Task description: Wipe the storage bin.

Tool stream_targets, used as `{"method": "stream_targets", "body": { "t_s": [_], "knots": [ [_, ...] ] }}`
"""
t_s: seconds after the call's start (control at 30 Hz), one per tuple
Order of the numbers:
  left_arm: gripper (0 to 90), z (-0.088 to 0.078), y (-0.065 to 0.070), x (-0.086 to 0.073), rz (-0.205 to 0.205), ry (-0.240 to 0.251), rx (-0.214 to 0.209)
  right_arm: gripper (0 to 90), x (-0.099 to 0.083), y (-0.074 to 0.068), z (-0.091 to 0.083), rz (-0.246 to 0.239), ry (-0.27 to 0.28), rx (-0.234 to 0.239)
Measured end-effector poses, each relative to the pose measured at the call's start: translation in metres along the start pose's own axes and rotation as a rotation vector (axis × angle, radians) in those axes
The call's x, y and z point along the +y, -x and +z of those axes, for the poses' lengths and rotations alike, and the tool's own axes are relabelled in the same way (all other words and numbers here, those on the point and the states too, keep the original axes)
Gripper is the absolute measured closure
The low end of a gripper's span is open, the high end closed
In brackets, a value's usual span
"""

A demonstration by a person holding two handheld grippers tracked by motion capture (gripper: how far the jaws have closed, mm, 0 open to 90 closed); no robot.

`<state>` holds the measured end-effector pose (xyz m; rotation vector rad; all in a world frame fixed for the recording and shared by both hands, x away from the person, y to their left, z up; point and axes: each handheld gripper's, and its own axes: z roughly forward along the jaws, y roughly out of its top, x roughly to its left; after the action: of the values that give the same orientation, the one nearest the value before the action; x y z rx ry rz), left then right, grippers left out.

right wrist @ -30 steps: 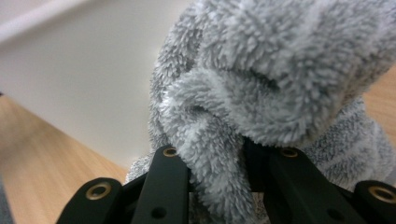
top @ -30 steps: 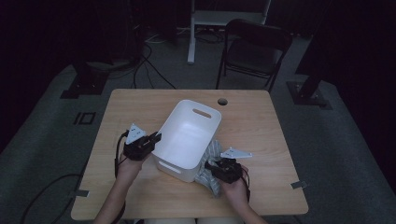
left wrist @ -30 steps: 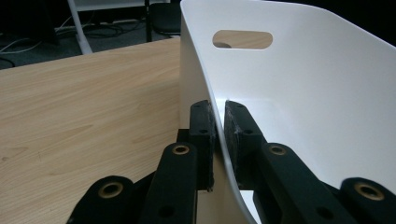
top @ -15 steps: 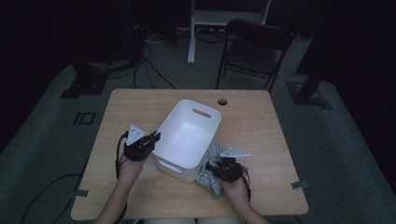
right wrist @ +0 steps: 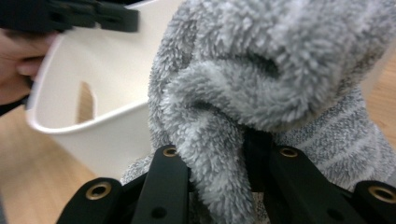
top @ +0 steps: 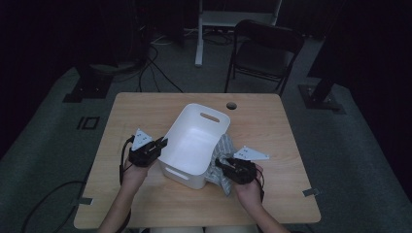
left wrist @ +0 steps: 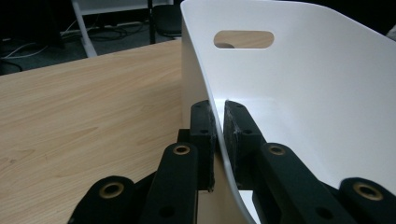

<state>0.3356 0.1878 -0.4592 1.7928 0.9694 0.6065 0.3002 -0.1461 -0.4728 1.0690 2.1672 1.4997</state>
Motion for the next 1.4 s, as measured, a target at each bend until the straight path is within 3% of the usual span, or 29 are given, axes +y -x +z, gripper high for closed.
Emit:
{"method": "stream_targets", "body": {
  "t_s": [0.3, 0.5, 0.57, 0.63, 0.67, 0.87, 0.93, 1.0, 1.17, 1.27, 1.4],
  "knots": [
    [82.2, 0.0, 0.0, 0.0, -0.008, 0.003, -0.009, 76.1, -0.015, 0.016, 0.02, 0.062, -0.075, -0.038],
    [82.2, 0.0, 0.0, 0.0, -0.008, 0.001, -0.004, 76.1, -0.032, 0.03, 0.038, 0.107, -0.167, -0.057],
    [82.2, 0.0, -0.001, 0.0, -0.009, -0.004, -0.006, 76.2, -0.041, 0.035, 0.046, 0.127, -0.212, -0.047],
    [82.0, 0.0, 0.0, 0.0, -0.012, -0.004, 0.001, 76.1, -0.042, 0.037, 0.047, 0.15, -0.213, -0.034],
    [82.0, 0.0, 0.0, 0.0, -0.014, -0.004, 0.002, 76.1, -0.04, 0.037, 0.047, 0.138, -0.221, -0.035],
    [82.2, 0.001, 0.001, 0.0, -0.013, 0.002, 0.024, 76.1, -0.032, 0.033, 0.035, 0.129, -0.188, -0.011],
    [82.3, 0.001, 0.001, -0.001, -0.016, 0.011, 0.025, 76.0, -0.025, 0.029, 0.026, 0.125, -0.153, 0.002],
    [82.3, 0.001, 0.0, -0.001, -0.019, 0.015, 0.025, 75.9, -0.015, 0.025, 0.015, 0.148, -0.105, 0.043],
    [82.5, 0.001, -0.001, 0.0, -0.001, 0.003, 0.017, 75.8, 0.007, 0.011, -0.01, 0.107, 0.017, 0.068],
    [83.2, 0.001, -0.002, 0.001, 0.002, 0.0, 0.002, 75.8, 0.013, 0.009, -0.014, 0.089, 0.044, 0.067],
    [83.1, 0.002, -0.001, 0.001, 0.004, -0.002, -0.01, 75.9, 0.013, 0.008, -0.009, 0.069, 0.037, 0.043]
  ]
}}
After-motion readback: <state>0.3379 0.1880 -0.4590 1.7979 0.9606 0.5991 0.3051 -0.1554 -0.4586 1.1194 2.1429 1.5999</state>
